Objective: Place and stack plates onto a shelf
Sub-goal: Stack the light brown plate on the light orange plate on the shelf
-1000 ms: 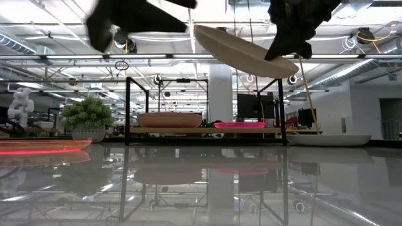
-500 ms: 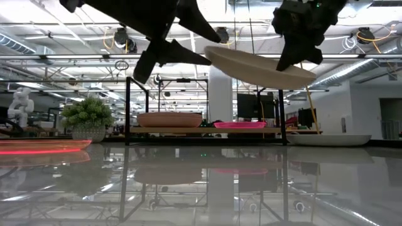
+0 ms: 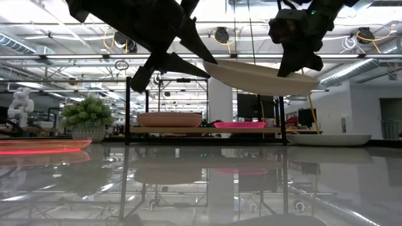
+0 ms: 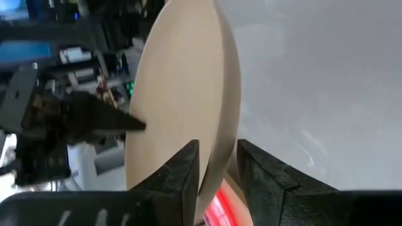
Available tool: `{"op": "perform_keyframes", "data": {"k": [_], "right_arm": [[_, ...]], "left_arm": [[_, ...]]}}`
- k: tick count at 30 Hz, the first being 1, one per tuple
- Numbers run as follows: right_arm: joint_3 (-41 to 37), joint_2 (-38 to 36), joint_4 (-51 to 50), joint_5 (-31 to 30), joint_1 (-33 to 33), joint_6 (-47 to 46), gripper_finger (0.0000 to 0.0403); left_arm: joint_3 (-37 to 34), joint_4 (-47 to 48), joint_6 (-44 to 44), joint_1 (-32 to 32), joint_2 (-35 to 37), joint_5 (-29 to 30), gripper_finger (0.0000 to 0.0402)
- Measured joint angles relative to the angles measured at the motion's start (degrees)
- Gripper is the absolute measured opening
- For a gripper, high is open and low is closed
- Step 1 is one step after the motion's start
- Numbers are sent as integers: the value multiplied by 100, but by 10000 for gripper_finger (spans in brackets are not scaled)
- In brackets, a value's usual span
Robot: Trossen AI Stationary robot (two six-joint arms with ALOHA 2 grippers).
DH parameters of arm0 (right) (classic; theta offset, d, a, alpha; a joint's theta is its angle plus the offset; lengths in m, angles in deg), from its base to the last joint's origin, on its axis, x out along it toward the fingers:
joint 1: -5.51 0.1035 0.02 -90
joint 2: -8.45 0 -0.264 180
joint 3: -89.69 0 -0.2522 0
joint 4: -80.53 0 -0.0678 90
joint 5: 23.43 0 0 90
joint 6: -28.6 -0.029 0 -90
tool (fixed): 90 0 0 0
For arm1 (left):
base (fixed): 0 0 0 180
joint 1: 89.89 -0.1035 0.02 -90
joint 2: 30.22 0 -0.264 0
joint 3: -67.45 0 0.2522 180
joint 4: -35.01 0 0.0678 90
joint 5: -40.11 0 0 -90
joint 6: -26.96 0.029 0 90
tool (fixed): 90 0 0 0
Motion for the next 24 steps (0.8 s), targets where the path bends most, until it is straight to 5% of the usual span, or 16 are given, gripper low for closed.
{"op": "perform_keyframes", "data": {"k": [14, 24], "right_arm": [[0, 131, 309, 278, 0, 163, 9], [2, 131, 1494, 92, -12, 753, 134]], "left_arm": [[-2, 157, 128, -33, -42, -698, 50], [-7, 103, 254, 17, -44, -700, 44]]}}
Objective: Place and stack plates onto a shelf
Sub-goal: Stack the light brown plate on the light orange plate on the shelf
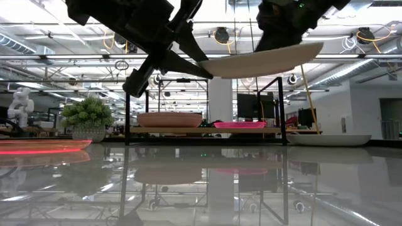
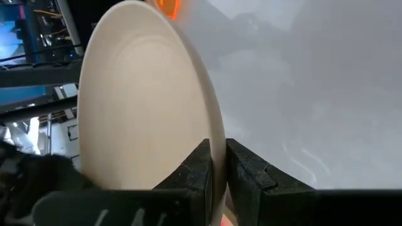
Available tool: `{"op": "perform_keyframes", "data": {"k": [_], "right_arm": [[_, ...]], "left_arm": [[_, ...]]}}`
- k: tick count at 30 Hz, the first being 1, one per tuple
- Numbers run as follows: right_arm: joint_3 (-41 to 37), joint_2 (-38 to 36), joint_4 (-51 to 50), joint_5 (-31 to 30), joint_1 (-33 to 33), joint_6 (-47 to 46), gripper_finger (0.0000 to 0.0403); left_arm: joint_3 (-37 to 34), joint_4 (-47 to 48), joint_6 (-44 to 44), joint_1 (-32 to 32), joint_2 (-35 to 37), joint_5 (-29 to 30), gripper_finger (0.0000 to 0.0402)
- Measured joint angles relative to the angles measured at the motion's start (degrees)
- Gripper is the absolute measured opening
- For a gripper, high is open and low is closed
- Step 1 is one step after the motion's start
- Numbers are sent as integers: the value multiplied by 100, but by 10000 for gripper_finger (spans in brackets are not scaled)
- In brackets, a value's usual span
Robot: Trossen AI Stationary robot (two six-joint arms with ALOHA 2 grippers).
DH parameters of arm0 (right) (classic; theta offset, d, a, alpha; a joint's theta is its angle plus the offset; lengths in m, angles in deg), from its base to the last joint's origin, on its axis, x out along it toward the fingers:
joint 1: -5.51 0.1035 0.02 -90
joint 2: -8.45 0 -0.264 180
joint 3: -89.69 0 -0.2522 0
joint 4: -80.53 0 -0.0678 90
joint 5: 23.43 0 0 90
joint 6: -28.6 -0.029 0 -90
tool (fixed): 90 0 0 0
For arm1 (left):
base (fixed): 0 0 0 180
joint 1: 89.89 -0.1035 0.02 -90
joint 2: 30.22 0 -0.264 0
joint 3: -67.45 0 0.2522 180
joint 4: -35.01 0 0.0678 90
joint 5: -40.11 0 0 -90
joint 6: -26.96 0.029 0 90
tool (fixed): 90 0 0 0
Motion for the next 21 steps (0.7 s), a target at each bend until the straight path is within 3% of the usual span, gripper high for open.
{"op": "perform_keyframes", "data": {"k": [9, 16, 21], "right_arm": [[-2, -472, 1051, -161, -226, 538, 233], [-2, -1299, 1271, -460, -80, 932, 243], [-2, -1573, 1271, -448, 644, 926, 241]], "left_arm": [[0, 20, -320, 70, 0, -26, 44], [0, 25, -798, 150, 0, 3, 44], [0, -132, -1157, 186, 4, 477, 44]]}}
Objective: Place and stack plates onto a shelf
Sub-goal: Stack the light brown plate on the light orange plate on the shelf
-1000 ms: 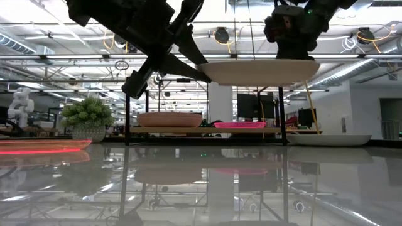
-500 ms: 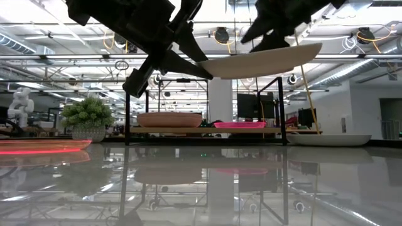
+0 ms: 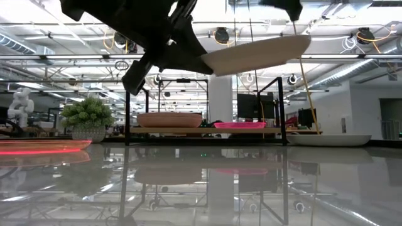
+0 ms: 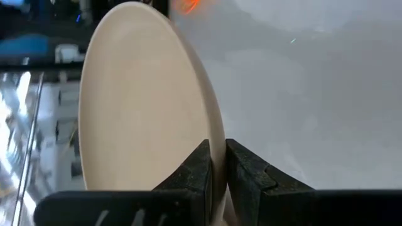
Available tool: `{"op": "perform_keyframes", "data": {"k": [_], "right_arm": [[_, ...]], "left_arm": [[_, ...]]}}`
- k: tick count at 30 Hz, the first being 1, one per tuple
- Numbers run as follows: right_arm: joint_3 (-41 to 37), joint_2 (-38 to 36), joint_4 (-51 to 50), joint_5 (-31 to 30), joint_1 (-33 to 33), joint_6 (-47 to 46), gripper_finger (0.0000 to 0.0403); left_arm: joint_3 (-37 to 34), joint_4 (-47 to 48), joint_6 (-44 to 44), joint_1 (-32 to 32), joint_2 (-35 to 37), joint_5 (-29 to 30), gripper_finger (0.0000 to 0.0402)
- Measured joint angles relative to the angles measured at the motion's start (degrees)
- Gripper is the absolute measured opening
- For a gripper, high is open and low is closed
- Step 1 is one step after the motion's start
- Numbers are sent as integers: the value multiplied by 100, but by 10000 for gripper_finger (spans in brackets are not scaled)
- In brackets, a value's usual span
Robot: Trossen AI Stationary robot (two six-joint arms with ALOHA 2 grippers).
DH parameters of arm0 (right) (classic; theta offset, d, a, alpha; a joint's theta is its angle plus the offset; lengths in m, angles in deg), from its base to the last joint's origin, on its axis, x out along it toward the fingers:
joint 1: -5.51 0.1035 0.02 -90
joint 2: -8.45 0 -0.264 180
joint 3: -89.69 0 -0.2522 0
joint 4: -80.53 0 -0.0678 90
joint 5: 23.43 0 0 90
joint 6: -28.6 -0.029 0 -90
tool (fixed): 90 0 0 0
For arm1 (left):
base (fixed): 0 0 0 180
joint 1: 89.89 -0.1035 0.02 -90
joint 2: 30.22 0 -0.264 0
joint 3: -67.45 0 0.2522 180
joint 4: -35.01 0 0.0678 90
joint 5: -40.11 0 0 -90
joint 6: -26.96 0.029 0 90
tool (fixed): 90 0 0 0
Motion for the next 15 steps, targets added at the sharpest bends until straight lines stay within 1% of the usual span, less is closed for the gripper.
{"op": "perform_keyframes", "data": {"k": [2, 6, 9, 12, 15], "right_arm": [[0, 16, 20, -72, 359, 65, 241], [0, 183, 114, -586, 1060, 230, 240], [0, 339, 334, -872, 1513, 437, 240], [0, 443, 706, -1152, 1936, 710, 240], [0, 531, 951, -1568, 2336, 1046, 240]], "left_arm": [[0, -101, -72, 2, 1, 272, 44], [0, -204, -110, -4, 97, 655, 44], [0, -169, -377, -26, 269, 929, 44], [2, -139, -619, -97, 493, 1091, 44], [2, -101, -916, -221, 767, 1224, 44]]}}
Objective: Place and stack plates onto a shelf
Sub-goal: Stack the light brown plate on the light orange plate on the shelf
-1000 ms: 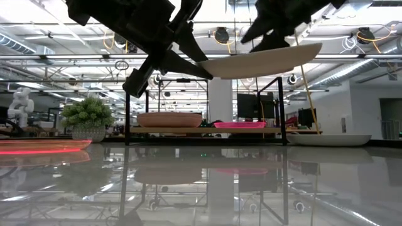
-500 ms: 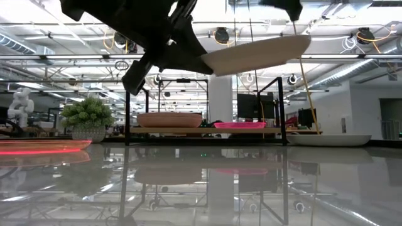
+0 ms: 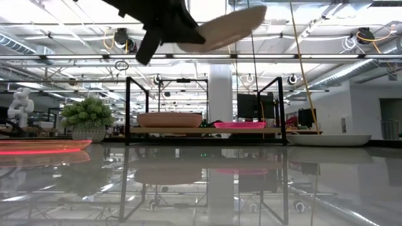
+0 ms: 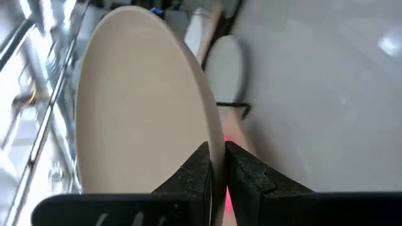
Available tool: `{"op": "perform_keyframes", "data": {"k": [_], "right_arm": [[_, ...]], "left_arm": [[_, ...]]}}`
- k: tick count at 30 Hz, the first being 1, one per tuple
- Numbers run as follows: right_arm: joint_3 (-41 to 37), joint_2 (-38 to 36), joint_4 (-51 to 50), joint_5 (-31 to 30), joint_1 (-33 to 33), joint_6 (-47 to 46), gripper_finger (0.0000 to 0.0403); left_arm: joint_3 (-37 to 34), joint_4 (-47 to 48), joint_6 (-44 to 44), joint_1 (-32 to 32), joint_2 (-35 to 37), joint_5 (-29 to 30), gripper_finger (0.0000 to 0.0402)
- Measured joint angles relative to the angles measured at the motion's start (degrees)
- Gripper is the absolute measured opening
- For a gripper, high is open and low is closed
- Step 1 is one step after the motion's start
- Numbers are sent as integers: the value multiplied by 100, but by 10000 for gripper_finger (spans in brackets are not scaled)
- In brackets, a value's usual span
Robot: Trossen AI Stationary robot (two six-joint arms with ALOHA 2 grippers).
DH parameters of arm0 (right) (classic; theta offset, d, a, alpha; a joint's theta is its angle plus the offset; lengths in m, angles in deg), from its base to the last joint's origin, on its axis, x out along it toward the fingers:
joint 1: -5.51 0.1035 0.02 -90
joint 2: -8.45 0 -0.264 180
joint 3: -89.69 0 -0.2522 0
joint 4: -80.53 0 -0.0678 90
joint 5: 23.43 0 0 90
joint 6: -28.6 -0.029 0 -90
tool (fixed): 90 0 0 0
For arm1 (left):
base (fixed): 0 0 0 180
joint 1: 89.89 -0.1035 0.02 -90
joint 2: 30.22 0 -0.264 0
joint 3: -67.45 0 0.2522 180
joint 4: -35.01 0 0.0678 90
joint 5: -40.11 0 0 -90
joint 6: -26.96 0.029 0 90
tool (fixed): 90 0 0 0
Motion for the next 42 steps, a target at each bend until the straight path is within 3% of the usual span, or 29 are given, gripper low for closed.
{"op": "perform_keyframes", "data": {"k": [6, 15, 19, 24, 32, 42], "right_arm": [[0, 60, -10, -628, 665, 299, 240], [-13, 67, -10, -683, 1184, 485, 240], [-13, 56, -11, -677, 1217, 586, 240], [-13, 54, -11, -688, 1213, 667, 240], [-15, 54, -14, -696, 1213, 648, 240], [-16, 54, -77, -696, 1213, 648, 240]], "left_arm": [[4, 489, -780, -483, 537, 98, 44], [4, 687, -1675, -1321, 686, 98, 44], [4, 687, -2253, -1612, 686, 59, 44], [4, 687, -3012, -1933, 686, -724, 44], [4, 1019, -3789, -2218, 686, -727, 44], [4, 1781, -4149, -2427, 686, -816, 44]]}}
